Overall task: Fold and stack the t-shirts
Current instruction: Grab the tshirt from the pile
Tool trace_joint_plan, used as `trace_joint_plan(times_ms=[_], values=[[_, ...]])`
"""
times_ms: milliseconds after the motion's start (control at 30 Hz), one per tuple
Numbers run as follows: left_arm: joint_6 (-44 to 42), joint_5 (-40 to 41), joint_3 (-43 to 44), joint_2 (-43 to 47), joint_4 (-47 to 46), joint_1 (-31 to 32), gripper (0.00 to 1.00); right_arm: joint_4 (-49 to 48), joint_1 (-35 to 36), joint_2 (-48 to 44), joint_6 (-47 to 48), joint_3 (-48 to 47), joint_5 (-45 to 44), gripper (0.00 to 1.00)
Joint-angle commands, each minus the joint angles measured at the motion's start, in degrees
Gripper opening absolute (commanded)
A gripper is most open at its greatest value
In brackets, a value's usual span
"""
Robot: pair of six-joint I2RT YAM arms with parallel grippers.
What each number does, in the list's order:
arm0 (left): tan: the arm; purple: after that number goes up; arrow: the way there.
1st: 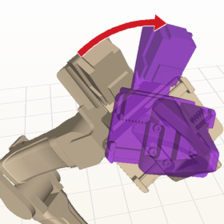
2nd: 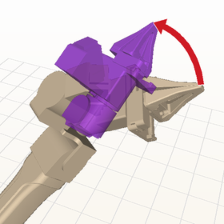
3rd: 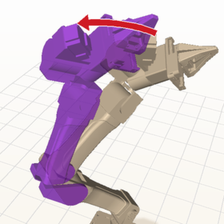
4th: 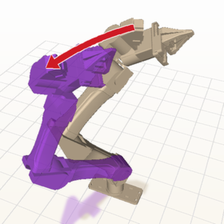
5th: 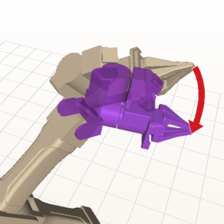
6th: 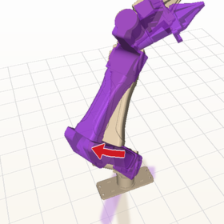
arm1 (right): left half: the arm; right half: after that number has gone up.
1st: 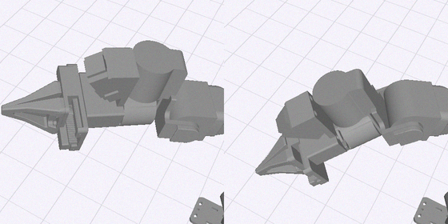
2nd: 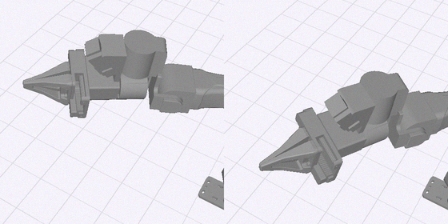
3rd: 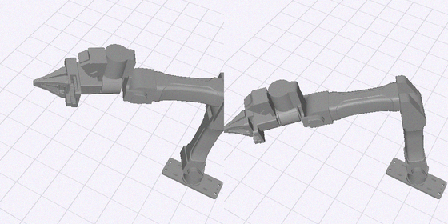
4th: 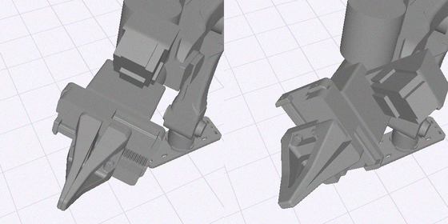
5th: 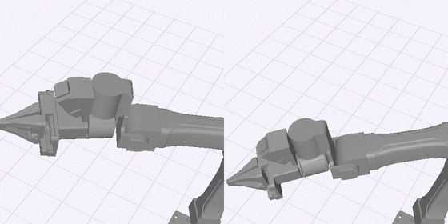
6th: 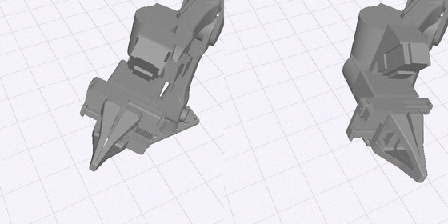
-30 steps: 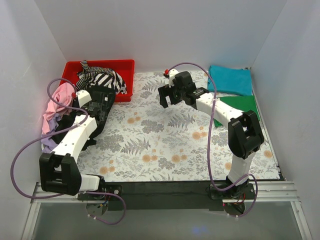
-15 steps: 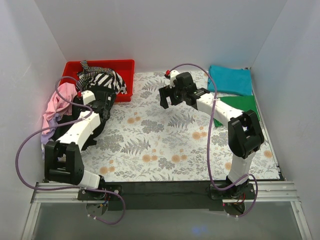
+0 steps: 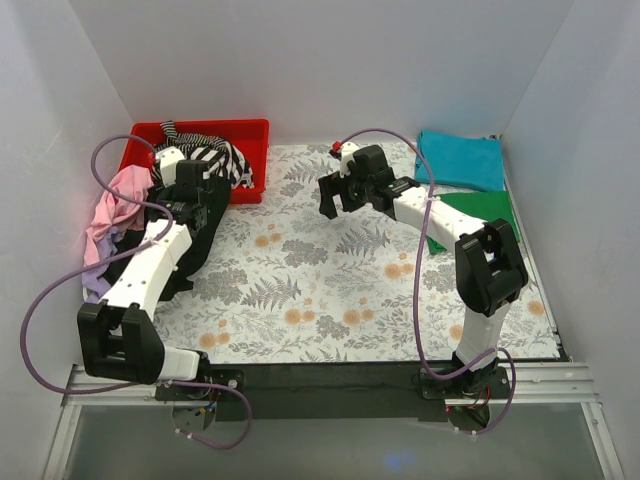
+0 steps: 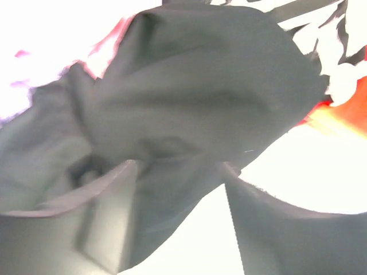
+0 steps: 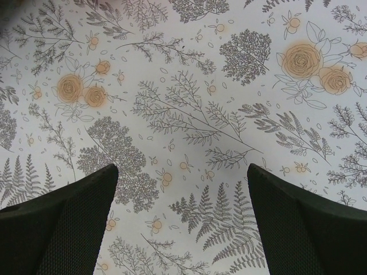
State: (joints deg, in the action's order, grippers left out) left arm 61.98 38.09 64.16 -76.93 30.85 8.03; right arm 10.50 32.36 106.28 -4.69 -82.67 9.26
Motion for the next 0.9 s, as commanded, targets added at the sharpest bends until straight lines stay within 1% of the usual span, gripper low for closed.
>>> trace_joint_plan(times_ms=[0,33,67,100,167,200,233,333,433,467,500,533,567,600,633,667,867], values=[[-2.56,-5.82,2.46,-2.87,-3.33,-0.21,0.74,-2.15,-0.19,0.16,-0.76,-0.47,1.90,0.98],[-2.82,-6.96,2.37,-4.45,-3.95,-0.21,0.77,-2.07,-0.19,0.16,-0.76,-0.47,1.99,0.98],[-3.09,-8.02,2.46,-5.16,-4.48,-0.21,0.79,-2.06,-0.19,0.24,-0.67,-0.30,1.99,0.98],[-3.52,-11.77,2.55,-5.86,-5.70,-0.30,0.82,-2.15,-0.19,0.07,-0.76,-0.21,1.99,0.98],[-4.75,-16.70,2.02,-7.79,-7.38,-0.30,0.85,-2.15,-0.19,-0.19,-0.67,0.06,1.82,0.98],[-5.02,-20.82,2.19,-8.85,-7.73,-0.30,0.86,-2.15,-0.19,-0.11,-0.76,0.06,1.82,0.98],[-5.11,-22.34,2.72,-9.73,-7.65,-0.21,0.86,-2.15,-0.19,-0.11,-0.76,0.06,1.73,0.98],[-5.28,-23.15,2.03,-12.72,-8.26,-0.21,0.87,-2.15,-0.28,-0.11,-0.67,0.14,1.64,0.98],[-6.42,-19.47,1.76,-15.27,-9.23,-0.21,0.86,-2.15,-0.37,-0.02,-0.76,0.41,1.90,0.98],[-6.86,-18.23,2.19,-16.58,-9.32,-0.21,0.84,-2.15,-0.45,0.07,-0.85,0.41,1.91,0.98],[-6.78,-17.18,2.46,-17.03,-9.06,-0.21,0.80,-2.15,-0.45,0.07,-0.85,0.32,1.99,0.98],[-6.78,-16.73,2.72,-17.03,-9.14,-0.21,0.72,-2.15,-0.45,0.16,-0.85,0.49,2.17,0.98],[-6.61,-16.03,2.55,-16.59,-9.84,-0.21,0.49,-2.15,-0.45,0.16,-1.11,0.58,2.08,0.98],[-6.08,-15.68,2.81,-16.24,-9.93,-0.21,0.37,-2.24,-0.45,0.16,-1.20,0.67,2.17,0.98],[-6.16,-15.67,2.81,-15.63,-10.19,-0.21,0.21,-2.24,-0.45,0.16,-1.20,0.76,2.17,0.98],[-6.25,-15.15,2.81,-15.01,-10.72,-0.21,0.00,-2.24,-0.45,0.24,-1.55,0.85,2.26,0.98],[-8.18,-16.55,7.81,-9.74,-11.25,-0.21,0.00,-2.59,-0.45,0.07,-1.73,1.64,2.96,0.98]])
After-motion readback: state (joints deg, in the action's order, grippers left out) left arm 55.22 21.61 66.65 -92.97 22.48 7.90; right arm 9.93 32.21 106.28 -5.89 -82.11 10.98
